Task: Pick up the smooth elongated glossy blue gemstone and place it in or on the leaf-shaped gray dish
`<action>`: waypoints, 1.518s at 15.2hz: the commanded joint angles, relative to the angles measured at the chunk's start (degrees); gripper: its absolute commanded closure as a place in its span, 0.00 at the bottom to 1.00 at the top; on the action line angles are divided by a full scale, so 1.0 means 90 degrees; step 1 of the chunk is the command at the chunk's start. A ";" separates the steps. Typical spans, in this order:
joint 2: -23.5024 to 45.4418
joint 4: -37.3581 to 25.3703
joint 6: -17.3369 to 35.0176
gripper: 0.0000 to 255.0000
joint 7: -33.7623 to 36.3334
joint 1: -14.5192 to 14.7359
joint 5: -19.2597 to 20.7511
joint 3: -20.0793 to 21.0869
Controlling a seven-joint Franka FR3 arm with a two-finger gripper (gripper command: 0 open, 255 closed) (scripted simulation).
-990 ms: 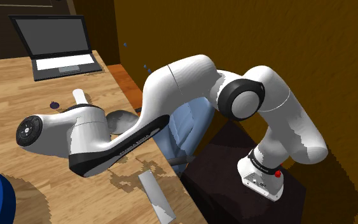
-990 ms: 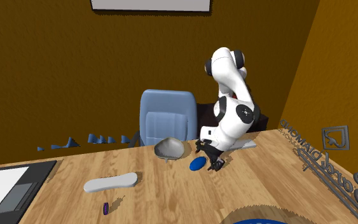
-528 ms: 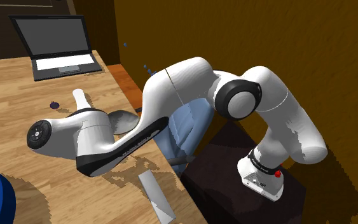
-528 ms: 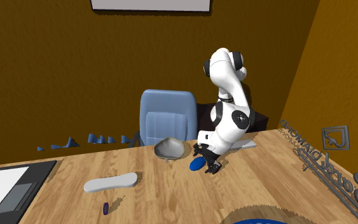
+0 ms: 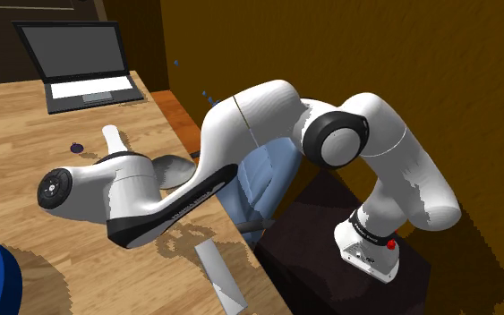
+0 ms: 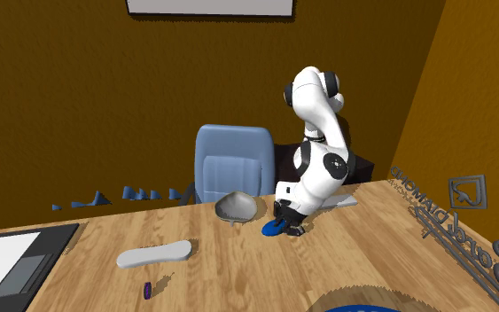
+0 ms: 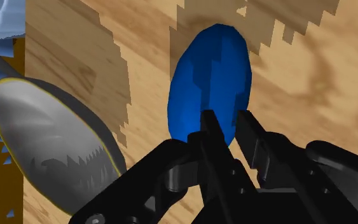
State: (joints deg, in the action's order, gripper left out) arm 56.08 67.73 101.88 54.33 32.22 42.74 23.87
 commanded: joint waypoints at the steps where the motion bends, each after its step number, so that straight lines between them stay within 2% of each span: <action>1: 0.0022 0.0006 0.0016 1.00 0.0000 -0.0002 0.0000 -0.0006; 7: -0.0016 -0.0026 0.0028 1.00 -0.0006 -0.0007 0.0013 -0.0001; 8: -0.0016 -0.0026 0.0028 0.00 -0.0006 -0.0007 0.0013 0.0000; 10: 0.0058 -0.0577 -0.0276 0.00 0.0373 -0.0659 -0.1125 0.0331; 11: 0.0060 -0.0624 -0.0303 0.00 0.0465 -0.0800 -0.1307 0.0406; 18: 0.0160 -0.0134 0.0240 0.00 0.0579 -0.0945 -0.1203 0.0350; 23: 0.0160 -0.0134 0.0240 0.00 0.0579 -0.0945 -0.1203 0.0350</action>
State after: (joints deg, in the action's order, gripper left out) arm 57.52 66.51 104.03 59.54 23.72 31.91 27.03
